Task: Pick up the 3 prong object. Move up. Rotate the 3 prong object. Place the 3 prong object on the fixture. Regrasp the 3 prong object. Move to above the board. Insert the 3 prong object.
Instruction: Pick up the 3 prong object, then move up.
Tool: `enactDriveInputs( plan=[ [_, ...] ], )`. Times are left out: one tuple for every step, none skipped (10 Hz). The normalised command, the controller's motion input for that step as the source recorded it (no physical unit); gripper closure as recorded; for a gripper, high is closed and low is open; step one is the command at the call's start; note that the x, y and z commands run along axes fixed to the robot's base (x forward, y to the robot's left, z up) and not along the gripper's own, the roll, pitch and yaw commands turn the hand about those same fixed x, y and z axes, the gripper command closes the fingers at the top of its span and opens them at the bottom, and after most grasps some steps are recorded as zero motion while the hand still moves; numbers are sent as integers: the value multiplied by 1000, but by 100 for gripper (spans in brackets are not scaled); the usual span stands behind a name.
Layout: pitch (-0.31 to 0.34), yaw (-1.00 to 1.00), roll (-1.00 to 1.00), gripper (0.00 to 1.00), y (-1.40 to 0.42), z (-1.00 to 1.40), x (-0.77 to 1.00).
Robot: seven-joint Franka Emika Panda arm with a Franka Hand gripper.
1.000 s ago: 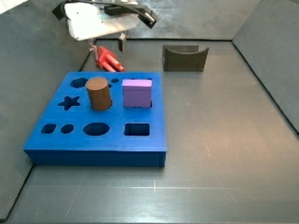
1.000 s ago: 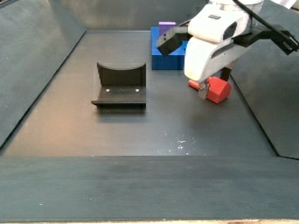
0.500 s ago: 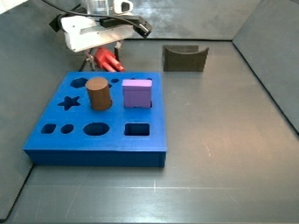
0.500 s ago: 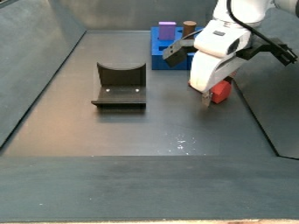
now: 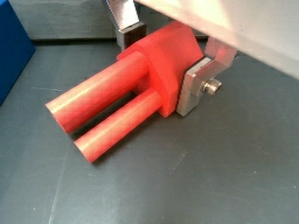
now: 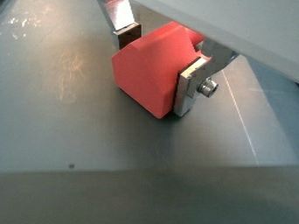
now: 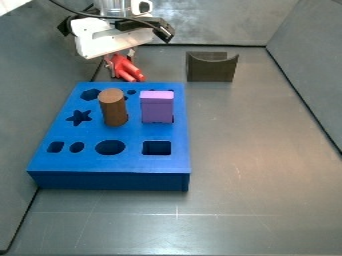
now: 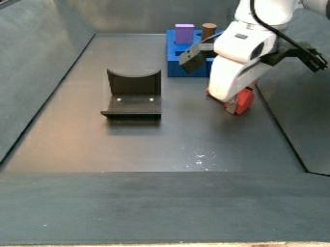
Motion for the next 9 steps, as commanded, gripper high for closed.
enactDriveInputs(
  plan=[
    [0,0,0,100,0,0,0],
    [0,0,0,100,0,0,0],
    [0,0,0,100,0,0,0],
    [0,0,0,100,0,0,0],
    [0,0,0,100,0,0,0],
    [0,0,0,100,0,0,0],
    [0,0,0,100,0,0,0],
    [0,0,0,100,0,0,0],
    [0,0,0,100,0,833,0]
  ],
)
